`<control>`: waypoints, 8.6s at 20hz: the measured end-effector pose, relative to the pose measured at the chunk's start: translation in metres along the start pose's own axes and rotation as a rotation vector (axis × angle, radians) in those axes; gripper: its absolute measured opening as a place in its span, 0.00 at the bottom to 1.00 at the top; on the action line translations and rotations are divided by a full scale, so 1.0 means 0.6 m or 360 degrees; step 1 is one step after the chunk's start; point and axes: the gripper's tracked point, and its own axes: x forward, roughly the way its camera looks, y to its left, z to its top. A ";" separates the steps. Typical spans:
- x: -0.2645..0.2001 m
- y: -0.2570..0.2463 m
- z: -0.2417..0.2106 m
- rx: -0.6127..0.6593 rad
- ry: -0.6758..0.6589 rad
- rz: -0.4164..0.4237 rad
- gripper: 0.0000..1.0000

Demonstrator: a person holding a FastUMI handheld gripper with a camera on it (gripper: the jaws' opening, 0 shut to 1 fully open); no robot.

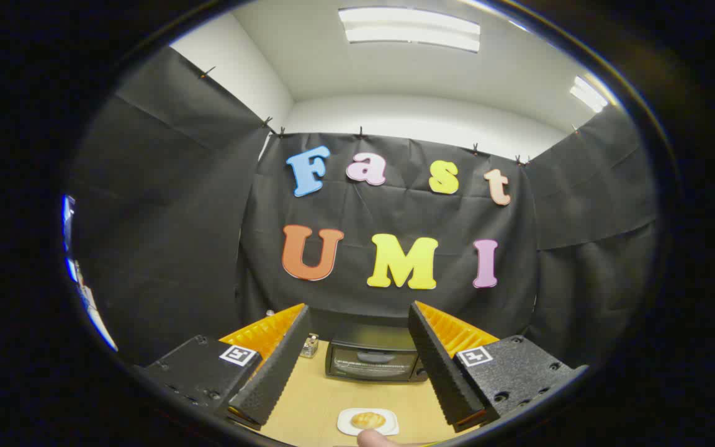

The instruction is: Open the toaster oven, put the food inside, and close the toaster oven door.

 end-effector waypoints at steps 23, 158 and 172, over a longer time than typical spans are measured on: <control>0.018 -0.059 -0.031 0.0121 0.0031 -0.0178 1.00; 0.517 -0.100 -0.621 0.1226 0.1040 0.0127 0.59; 0.644 -0.103 -0.683 0.0896 0.0957 -0.0011 0.83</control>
